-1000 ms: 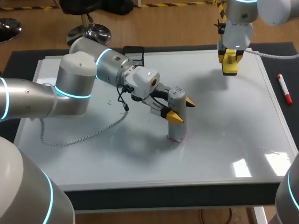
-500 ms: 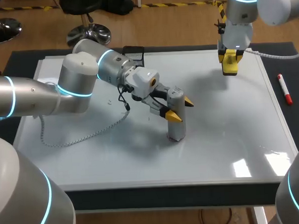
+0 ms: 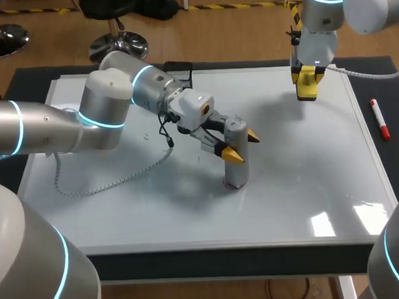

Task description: Pick up the inspection probe, press it on each red-marked spot on the whiteboard one by one, put down the probe, pick up the eraser, and wipe off all the red marks.

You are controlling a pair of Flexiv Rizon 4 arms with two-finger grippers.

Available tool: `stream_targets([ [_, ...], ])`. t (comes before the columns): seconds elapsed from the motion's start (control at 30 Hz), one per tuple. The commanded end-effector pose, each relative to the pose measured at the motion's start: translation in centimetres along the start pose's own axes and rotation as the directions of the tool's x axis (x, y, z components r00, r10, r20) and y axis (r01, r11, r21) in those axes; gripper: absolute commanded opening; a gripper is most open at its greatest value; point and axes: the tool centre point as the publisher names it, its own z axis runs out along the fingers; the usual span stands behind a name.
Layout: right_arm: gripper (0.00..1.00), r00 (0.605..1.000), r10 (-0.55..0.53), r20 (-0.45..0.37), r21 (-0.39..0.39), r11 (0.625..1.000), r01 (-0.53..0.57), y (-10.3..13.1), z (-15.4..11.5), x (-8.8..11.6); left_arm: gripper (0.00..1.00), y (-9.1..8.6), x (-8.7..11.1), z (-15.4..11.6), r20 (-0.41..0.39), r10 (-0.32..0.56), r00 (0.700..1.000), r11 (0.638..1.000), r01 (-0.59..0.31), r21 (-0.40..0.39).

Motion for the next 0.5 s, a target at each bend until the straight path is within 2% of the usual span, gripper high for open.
stream_targets([
  [0.03, 0.00, 1.000, -0.003, -0.002, 0.001, 1.000, 0.003, 0.0, -0.1, 0.1, 0.00, 0.2, -0.2, 0.1, -0.004, -0.004, 1.000, 1.000, 0.004, 0.000],
  [0.37, 0.00, 1.000, -0.003, -0.002, 0.001, 1.000, 0.003, 0.0, -0.1, 0.1, 0.00, 0.3, -0.3, 0.2, -0.007, -0.005, 1.000, 1.000, 0.005, 0.002],
  [0.5, 0.00, 1.000, -0.003, -0.002, 0.001, 1.000, 0.003, 0.0, -0.1, 0.1, 0.00, -0.8, -0.2, 0.4, -0.003, 0.011, 1.000, 1.000, -0.011, -0.004],
])
